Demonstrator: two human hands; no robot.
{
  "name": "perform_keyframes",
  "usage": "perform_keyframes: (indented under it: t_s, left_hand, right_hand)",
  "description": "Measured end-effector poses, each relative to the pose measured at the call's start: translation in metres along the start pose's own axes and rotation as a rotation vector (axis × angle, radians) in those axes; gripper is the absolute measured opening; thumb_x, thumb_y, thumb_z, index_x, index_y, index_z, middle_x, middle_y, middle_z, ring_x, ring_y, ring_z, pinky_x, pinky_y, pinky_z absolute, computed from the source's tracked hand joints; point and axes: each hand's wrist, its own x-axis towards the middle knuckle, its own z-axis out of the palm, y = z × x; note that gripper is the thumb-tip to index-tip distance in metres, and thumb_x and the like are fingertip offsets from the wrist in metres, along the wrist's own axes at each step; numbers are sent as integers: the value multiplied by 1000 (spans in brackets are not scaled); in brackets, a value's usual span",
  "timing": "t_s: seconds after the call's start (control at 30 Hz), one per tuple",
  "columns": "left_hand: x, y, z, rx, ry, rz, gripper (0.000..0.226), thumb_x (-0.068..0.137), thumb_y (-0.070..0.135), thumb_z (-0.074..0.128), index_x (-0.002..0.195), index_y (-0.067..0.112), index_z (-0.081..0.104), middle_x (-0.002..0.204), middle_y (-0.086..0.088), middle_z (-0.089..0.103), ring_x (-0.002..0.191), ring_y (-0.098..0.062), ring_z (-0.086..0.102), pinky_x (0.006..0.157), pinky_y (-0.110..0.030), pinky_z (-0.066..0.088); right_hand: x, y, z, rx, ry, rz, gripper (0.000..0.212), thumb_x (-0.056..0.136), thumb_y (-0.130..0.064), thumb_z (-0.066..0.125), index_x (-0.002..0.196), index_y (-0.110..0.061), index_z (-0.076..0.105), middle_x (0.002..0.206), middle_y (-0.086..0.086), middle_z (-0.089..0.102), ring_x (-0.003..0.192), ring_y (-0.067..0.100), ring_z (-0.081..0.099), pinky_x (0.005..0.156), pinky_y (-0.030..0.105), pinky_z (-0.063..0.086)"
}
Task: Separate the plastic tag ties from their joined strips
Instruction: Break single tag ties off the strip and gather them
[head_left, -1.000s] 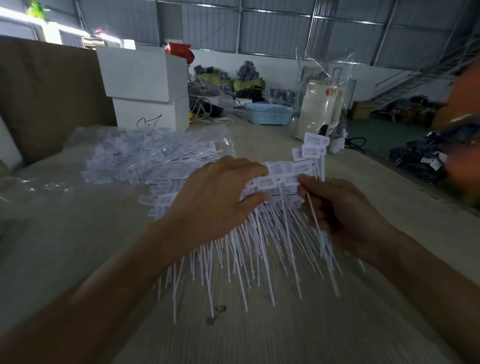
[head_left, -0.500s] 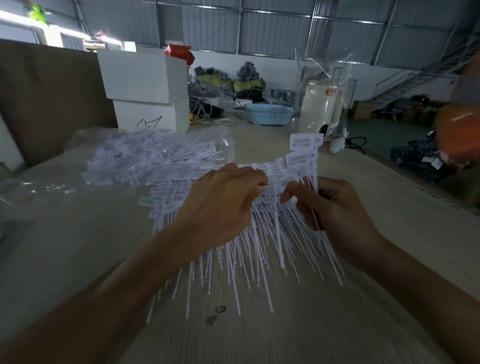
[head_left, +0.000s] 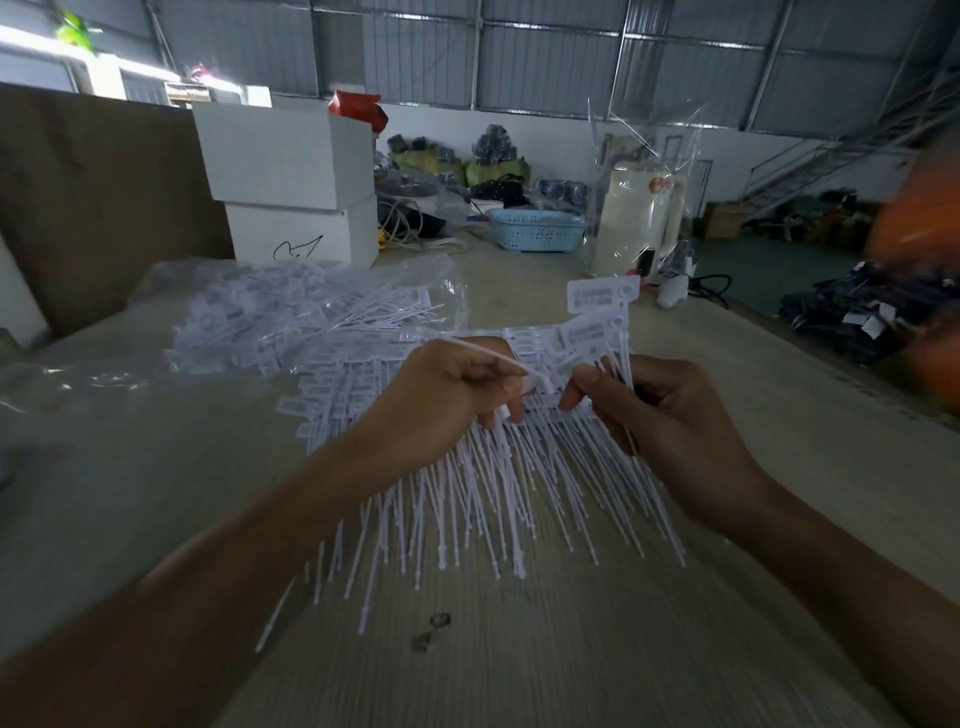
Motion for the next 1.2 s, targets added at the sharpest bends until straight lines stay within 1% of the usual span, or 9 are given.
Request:
perform_keyframes:
  t_s: [0.2, 0.3, 0.53, 0.67, 0.77, 0.9, 1.0, 1.1, 1.2]
  left_hand:
    - [1, -3, -3, -124, -18, -65, 14, 92, -4, 58, 83, -6, 68, 75, -18, 70, 61, -30, 56, 56, -24, 45]
    - [1, -4, -6, -145, -16, -83, 18, 95, 1, 56, 83, -1, 69, 78, -28, 68, 60, -27, 57, 59, -38, 45]
    - [0, 2, -12, -153, -78, -42, 24, 96, 2, 55, 79, 11, 70, 75, -17, 71, 61, -28, 61, 60, -39, 46]
    - [-3, 6, -28, -147, -107, 19, 38, 93, 2, 56, 67, 25, 70, 71, -10, 70, 72, -46, 61, 61, -43, 52]
    - [-2, 0, -41, -27, -26, 70, 14, 91, 8, 61, 86, 10, 74, 78, -5, 72, 76, -40, 62, 69, -45, 53]
    - [-4, 2, -29, 93, -34, 130, 11, 89, 10, 68, 97, 6, 75, 80, 2, 74, 73, -10, 68, 67, -24, 54]
    - [-4, 2, -24, 98, -15, 135, 16, 80, 15, 78, 95, 11, 76, 83, 4, 74, 75, -10, 68, 72, -33, 58]
    - [-4, -1, -18, 215, 39, 156, 19, 79, 22, 80, 97, 17, 77, 86, 9, 74, 74, -7, 67, 73, -33, 54]
    - [-6, 4, -9, 359, 60, 292, 16, 84, 26, 76, 98, 19, 77, 87, 10, 74, 76, -6, 66, 70, -23, 49]
  right_hand:
    - [-1, -2, -1, -39, 11, -47, 33, 95, -37, 54, 81, -15, 74, 53, 6, 45, 48, 25, 36, 51, 23, 33]
    - [-2, -4, -2, -128, -1, -83, 32, 96, -33, 52, 85, -13, 74, 55, 13, 49, 45, 7, 35, 50, 16, 30]
    - [0, 0, -6, -183, -12, -110, 31, 98, -33, 49, 84, -17, 72, 55, 10, 48, 44, 13, 36, 48, 16, 31]
    - [10, 12, -41, -21, 241, 37, 35, 104, -29, 48, 76, -22, 68, 57, -1, 45, 50, 17, 37, 48, 25, 34]
    - [16, 21, -68, 207, 389, 217, 39, 105, -30, 46, 71, -24, 65, 66, 1, 45, 56, 11, 38, 54, 27, 31]
    - [18, 26, -48, 255, 195, 284, 45, 106, -34, 40, 66, -26, 59, 63, 0, 51, 50, 12, 42, 47, 25, 35]
    - [14, 20, -24, 257, -2, 275, 38, 103, -41, 44, 77, -22, 63, 66, 7, 54, 47, 16, 45, 42, 25, 38]
    - [9, 14, -6, 346, -176, 366, 35, 96, -47, 52, 82, -18, 64, 59, 0, 33, 46, 12, 25, 41, 21, 24]
    - [6, 10, 2, 403, -248, 388, 46, 90, -51, 62, 66, -17, 41, 59, 1, 22, 46, 14, 17, 43, 22, 22]
